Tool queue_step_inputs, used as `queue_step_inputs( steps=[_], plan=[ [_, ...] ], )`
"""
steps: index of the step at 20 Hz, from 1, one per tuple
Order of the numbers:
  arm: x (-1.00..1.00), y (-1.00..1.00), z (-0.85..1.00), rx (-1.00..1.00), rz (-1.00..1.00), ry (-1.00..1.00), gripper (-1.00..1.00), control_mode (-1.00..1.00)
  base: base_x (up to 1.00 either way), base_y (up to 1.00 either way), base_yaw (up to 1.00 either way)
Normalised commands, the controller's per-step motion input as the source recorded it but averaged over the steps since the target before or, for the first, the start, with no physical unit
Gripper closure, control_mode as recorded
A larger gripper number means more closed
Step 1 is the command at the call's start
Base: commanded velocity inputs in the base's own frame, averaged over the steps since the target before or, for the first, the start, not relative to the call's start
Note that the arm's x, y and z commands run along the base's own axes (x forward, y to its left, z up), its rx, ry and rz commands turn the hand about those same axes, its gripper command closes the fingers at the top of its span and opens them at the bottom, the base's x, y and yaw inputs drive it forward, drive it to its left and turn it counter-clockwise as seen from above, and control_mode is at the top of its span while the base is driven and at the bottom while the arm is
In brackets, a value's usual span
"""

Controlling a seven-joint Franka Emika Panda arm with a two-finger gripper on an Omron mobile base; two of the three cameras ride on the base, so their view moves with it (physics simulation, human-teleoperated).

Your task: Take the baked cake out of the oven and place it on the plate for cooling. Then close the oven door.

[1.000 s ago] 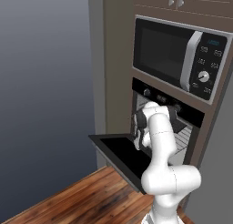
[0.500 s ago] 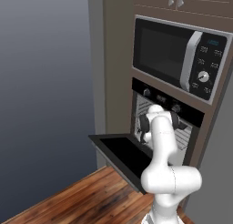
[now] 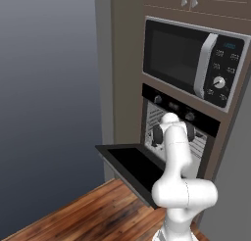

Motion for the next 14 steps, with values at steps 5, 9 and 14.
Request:
queue_step_inputs(
  steps=[5,9,14],
  plan=[
    [-1.0,0.39,0.68,0.02,0.01,-0.07,-1.0,-1.0,0.0,0.0,0.0],
    [-1.0,0.7,0.53,0.0,0.01,-0.1,-1.0,-1.0,0.0,0.0,0.0],
    [-1.0,0.92,0.53,0.0,0.01,-0.16,-1.0,-1.0,0.0,0.0,0.0]
  ],
)
